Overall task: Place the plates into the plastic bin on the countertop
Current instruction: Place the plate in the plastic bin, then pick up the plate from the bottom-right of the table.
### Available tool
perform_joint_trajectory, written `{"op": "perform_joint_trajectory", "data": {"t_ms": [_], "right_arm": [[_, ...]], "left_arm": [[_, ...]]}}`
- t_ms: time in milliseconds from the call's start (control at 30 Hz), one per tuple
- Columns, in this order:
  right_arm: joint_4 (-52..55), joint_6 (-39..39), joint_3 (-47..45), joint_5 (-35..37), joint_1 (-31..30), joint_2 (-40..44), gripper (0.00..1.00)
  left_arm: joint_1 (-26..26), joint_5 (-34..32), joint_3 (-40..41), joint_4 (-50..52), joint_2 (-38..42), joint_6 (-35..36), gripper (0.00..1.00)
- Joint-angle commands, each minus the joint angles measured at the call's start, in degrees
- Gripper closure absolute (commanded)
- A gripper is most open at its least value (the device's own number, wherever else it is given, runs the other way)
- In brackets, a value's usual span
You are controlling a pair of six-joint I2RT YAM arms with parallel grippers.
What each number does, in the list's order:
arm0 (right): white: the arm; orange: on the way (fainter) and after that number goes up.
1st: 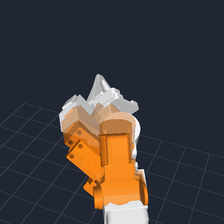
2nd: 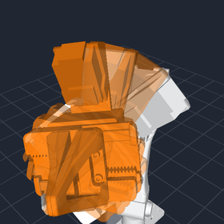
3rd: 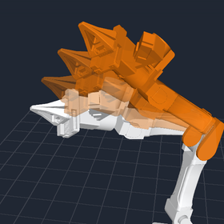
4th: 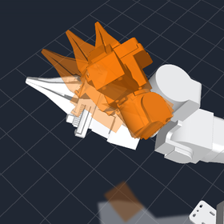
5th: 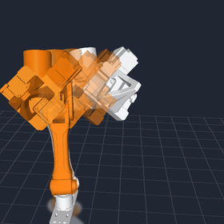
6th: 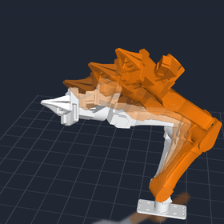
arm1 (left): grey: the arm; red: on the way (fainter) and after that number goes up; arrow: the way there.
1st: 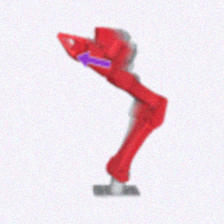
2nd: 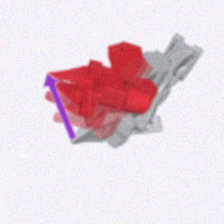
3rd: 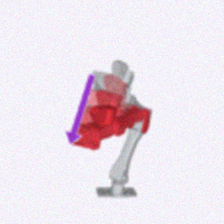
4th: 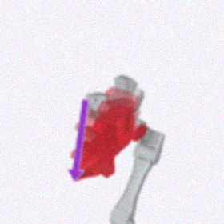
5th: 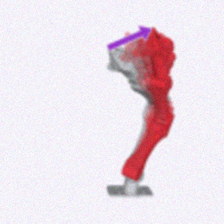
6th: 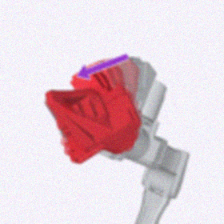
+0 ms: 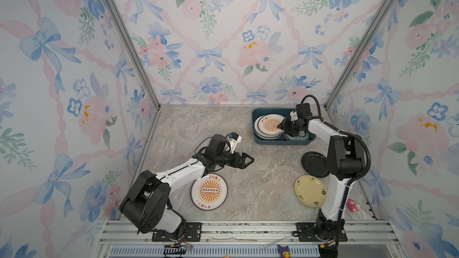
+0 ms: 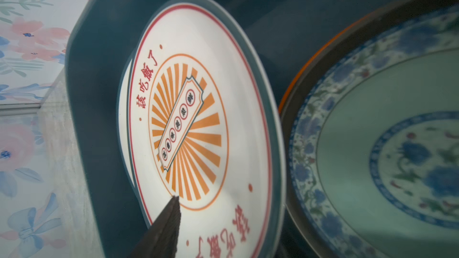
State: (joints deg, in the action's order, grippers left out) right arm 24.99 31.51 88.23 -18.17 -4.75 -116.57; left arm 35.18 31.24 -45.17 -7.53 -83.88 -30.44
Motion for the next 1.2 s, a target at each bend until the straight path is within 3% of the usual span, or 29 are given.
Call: {"op": "perform_joint_trajectory", "data": {"t_ms": [0, 233, 467, 733, 1167], "right_arm": [[6.6, -4.4, 1.9, 5.8, -0.2, 2.7, 0.48], [7.8, -5.7, 2.4, 6.7, -0.2, 2.8, 0.48], [8.1, -6.9, 1.8, 8.7, -0.1, 5.3, 0.48], [7.5, -8.8, -5.7, 14.5, 2.6, 17.8, 0.47], [4.1, -8.9, -23.5, 10.2, 10.9, 36.3, 0.47]], "left_arm": [[2.4, -0.7, -2.0, 0.7, -2.2, 1.0, 0.02], [6.3, -0.7, -3.5, -3.1, -6.6, -1.8, 0.02], [13.0, -1.9, -10.3, -4.2, -15.0, -3.4, 0.03], [18.9, -2.2, -18.9, -4.5, -25.6, -4.8, 0.06], [23.9, 1.9, -31.0, -4.9, -40.5, -7.1, 0.26]]}}
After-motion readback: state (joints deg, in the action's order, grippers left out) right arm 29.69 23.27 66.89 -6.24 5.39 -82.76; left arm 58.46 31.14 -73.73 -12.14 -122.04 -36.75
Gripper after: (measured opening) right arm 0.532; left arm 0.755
